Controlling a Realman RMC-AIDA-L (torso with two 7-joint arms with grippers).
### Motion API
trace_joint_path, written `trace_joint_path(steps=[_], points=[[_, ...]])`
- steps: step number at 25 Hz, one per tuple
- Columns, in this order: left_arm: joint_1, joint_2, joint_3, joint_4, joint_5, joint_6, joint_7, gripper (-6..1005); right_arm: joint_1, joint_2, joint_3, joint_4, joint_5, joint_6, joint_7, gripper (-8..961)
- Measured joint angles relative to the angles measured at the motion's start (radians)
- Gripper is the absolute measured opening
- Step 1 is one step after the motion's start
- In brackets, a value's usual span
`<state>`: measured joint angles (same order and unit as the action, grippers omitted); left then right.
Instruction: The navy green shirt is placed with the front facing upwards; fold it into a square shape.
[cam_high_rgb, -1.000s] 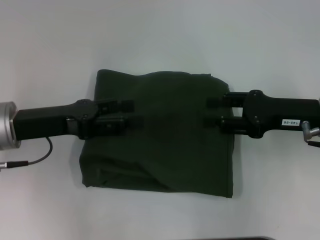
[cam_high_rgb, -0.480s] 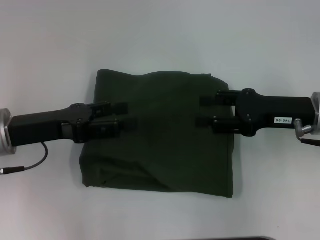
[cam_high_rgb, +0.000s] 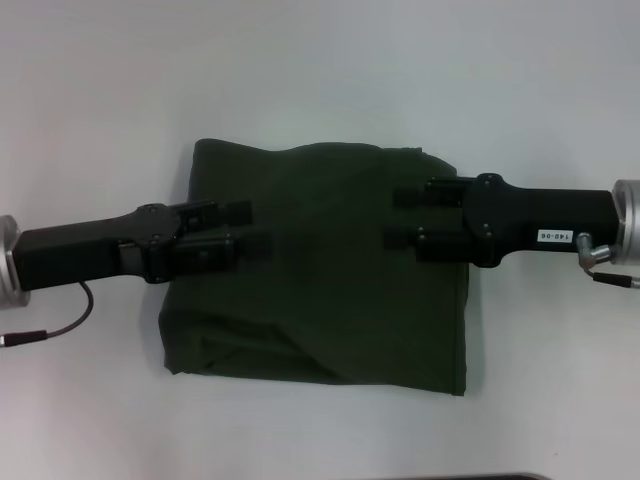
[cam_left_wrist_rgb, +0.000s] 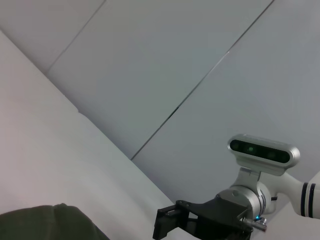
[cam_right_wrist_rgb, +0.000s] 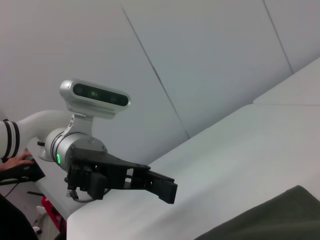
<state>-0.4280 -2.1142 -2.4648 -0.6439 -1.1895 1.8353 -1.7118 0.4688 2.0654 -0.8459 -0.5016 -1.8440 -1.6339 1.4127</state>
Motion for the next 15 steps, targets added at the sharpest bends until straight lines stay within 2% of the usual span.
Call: trace_joint_path(steps=[15], points=[[-0.003, 0.002, -0.004, -0.004, 0.001, -0.001, 0.010, 900, 0.016, 0.004, -0.010, 0.000, 0.000, 0.006, 0.002, 725]])
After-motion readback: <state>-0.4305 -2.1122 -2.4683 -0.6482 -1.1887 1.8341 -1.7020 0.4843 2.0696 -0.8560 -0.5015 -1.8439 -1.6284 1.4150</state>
